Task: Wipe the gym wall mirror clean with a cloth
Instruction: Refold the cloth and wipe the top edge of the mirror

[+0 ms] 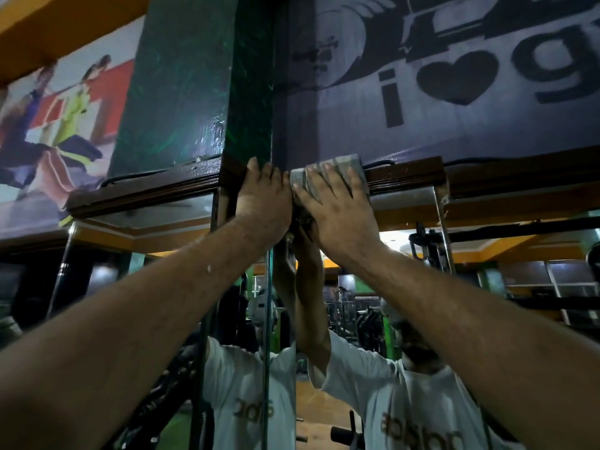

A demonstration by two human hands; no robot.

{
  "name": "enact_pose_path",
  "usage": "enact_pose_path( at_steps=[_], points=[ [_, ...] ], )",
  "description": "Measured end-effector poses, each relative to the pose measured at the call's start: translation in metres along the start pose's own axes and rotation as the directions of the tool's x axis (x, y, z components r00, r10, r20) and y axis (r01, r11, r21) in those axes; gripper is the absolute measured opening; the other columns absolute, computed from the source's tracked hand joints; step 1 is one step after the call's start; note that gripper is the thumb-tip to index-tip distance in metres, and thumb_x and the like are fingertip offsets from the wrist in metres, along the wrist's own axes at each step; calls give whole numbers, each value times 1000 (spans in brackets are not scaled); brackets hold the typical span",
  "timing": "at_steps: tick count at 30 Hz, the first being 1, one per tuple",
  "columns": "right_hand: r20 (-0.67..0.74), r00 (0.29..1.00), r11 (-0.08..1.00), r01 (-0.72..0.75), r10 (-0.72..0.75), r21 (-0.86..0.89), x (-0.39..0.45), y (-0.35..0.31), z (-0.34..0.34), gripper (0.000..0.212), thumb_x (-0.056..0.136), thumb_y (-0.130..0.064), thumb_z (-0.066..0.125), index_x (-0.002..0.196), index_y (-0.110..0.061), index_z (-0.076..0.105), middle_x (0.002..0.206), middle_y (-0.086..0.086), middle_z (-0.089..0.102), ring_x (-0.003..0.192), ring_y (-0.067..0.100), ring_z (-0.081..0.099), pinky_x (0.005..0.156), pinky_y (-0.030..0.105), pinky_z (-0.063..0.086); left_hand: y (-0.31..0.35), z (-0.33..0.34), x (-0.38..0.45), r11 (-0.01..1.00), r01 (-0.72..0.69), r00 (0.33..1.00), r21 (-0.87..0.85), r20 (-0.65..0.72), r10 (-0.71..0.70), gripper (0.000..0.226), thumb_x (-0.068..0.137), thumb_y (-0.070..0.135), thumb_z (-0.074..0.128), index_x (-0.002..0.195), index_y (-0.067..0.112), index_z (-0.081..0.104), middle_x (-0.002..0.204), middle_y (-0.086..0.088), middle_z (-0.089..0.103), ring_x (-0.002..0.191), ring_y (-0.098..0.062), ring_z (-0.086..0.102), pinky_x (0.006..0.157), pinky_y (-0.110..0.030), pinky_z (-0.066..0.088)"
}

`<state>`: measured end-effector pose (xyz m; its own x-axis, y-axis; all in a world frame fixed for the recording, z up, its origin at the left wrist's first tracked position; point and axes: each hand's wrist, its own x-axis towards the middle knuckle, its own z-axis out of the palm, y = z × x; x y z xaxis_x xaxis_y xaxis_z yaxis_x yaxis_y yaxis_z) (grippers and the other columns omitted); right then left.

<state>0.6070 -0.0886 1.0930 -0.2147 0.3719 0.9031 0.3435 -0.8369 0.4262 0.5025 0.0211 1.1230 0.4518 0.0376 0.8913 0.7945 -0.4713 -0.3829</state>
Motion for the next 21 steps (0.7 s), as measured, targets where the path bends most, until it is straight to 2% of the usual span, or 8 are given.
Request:
enact_pose_path(
  at_steps=[2,5,8,12,15,17,19,21],
  points=[
    [10,1000,1000,-4,5,-23,0,14,-5,67,98,-44,22,161,-25,36,168,12,32,157,36,25,126,57,5,0,2,0,998,-16,999,-57,-43,14,65,103,32,29,160,6,11,165,-15,22,152,-33,19,123,-54,8],
    [-1,990,990,-144,144,-10,4,25,-11,63,97,-42,46,158,-25,40,164,10,39,153,34,30,125,59,10,7,4,5,963,-75,992,-258,-113,47,64,102,30,33,160,9,13,165,-11,24,150,-29,25,121,-48,19],
    [9,991,991,-132,132,22,-4,19,-12,63,96,-39,40,157,-24,42,165,12,39,155,35,29,127,60,14,14,4,10,894,-100,992,-436,-114,56,65,102,28,36,161,10,14,168,-8,15,154,-24,15,125,-43,13],
    [43,999,996,-11,7,88,-15,44,-18,65,98,-40,36,162,-29,34,170,8,30,159,30,22,128,52,2,22,9,8,818,-96,991,-568,-127,28,69,99,26,41,160,9,13,169,-8,11,156,-21,9,125,-40,10],
    [59,989,982,-143,136,124,-8,60,-26,60,103,-38,44,161,-29,35,169,4,32,157,28,24,128,53,6,30,0,9,753,-132,985,-645,-171,27,63,103,28,36,160,11,16,169,-7,15,155,-21,12,125,-40,11],
    [63,979,970,-199,192,136,-8,58,-30,60,103,-37,47,161,-28,34,170,4,30,158,27,21,128,51,-2,38,-9,11,730,-172,975,-662,-218,33,61,103,25,35,160,10,20,167,-8,19,155,-22,15,125,-39,12],
    [87,986,979,-155,145,132,-17,56,-31,61,103,-37,40,163,-28,30,173,3,22,161,26,12,126,47,-13,45,-15,11,701,-172,975,-692,-223,19,61,102,22,36,160,10,21,167,-8,21,154,-23,17,125,-37,12],
    [116,990,990,-90,77,113,-26,68,-34,62,104,-36,38,164,-29,26,174,3,16,162,25,8,126,48,-14,50,-17,9,673,-166,977,-721,-212,14,62,102,21,35,160,9,18,168,-9,18,155,-23,15,126,-36,9]
  ],
)
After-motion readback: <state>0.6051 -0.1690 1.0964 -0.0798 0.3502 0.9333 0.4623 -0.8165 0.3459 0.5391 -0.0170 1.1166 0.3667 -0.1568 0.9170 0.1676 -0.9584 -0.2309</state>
